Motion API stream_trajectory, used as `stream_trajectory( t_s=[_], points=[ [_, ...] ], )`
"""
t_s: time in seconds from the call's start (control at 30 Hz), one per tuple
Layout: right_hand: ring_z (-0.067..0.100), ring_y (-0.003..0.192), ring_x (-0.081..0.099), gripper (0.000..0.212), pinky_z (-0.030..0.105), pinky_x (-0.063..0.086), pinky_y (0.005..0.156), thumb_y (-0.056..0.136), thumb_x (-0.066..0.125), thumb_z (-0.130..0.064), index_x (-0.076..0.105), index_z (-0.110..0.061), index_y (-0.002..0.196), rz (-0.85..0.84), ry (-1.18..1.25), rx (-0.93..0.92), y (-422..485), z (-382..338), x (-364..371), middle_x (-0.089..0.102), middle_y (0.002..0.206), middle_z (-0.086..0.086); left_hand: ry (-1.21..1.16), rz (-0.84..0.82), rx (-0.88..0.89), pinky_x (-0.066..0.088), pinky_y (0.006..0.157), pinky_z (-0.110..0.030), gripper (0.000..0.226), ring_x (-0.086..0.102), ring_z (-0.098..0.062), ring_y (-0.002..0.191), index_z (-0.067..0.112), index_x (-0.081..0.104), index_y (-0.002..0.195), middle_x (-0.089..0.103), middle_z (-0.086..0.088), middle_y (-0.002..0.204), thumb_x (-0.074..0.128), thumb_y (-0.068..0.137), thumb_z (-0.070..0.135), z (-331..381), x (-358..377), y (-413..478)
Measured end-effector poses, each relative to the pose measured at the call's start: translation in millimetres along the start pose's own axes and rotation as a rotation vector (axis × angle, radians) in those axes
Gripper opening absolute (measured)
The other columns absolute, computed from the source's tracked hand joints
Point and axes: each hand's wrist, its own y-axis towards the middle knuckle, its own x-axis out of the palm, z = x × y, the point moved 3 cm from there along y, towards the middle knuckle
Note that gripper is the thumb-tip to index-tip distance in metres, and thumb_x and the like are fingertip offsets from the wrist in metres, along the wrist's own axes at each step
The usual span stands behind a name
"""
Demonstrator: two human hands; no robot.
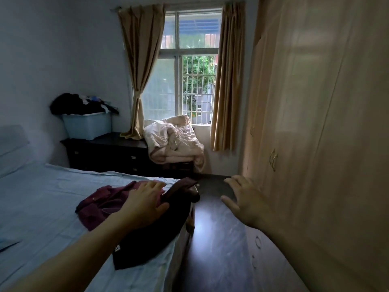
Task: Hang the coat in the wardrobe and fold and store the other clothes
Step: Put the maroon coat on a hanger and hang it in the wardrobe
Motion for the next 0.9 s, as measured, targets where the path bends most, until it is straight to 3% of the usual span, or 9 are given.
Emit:
stream_trajectory(
  t_s=[0.5,0.9],
  points=[
    [0.018,0.135,0.038,0.06,0.043,0.039,0.11,0.096,0.042,-0.058,0.032,-0.029,0.147,-0.09,-0.083,0.016,250.1,105.7,93.1,0.038,0.15,-0.003,-0.175,0.059,0.015,0.045,0.098,-0.042,0.068,0.047,-0.024,0.126,0.022,0.039,0.145,0.045,0.0,0.146,0.058,0.087,0.054,-53.6,110.5,281.5],
    [0.02,0.139,0.032,0.059,0.044,0.037,0.11,0.097,0.048,-0.052,0.033,-0.026,0.148,-0.075,0.008,-0.025,431.7,208.4,184.1,0.034,0.152,0.0,-0.038,-0.027,-0.007,0.041,0.101,-0.042,0.069,0.041,-0.024,0.132,0.026,0.034,0.148,0.037,0.003,0.151,0.056,0.089,0.055,-53.9,186.8,486.6]
  ],
)
